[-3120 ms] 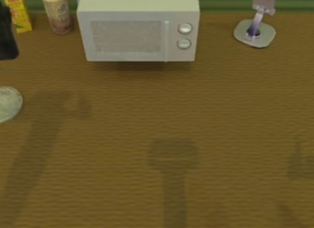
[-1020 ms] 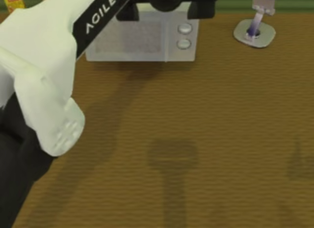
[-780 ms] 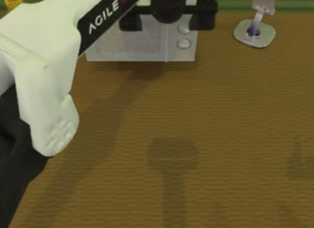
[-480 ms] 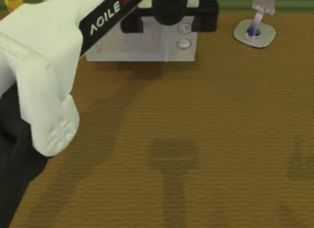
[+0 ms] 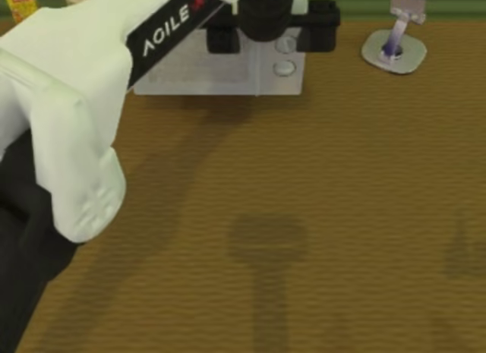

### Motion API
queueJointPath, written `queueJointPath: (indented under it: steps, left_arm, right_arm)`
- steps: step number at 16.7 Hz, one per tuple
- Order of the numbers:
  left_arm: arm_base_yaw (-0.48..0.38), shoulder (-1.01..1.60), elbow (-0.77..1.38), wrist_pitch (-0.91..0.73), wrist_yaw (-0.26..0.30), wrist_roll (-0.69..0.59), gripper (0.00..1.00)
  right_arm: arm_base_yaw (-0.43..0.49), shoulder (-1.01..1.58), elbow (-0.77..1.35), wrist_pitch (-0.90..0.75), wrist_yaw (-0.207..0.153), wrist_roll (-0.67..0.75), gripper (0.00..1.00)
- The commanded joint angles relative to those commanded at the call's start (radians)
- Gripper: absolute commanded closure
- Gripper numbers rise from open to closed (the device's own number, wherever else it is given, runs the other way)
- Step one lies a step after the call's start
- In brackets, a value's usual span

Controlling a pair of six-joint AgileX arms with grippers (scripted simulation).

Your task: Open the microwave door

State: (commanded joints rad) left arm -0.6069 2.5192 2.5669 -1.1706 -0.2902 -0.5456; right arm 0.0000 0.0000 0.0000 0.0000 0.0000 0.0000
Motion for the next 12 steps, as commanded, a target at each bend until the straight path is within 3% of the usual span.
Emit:
queueJointPath:
  steps: [5, 12]
  left_arm:
    - [0.000, 0.000, 0.000, 0.000, 0.000, 0.000, 0.98]
    - [0.000, 0.000, 0.000, 0.000, 0.000, 0.000, 1.00]
  right_arm:
    - [0.000, 0.000, 0.000, 0.000, 0.000, 0.000, 0.00]
    - [0.000, 0.000, 0.000, 0.000, 0.000, 0.000, 0.00]
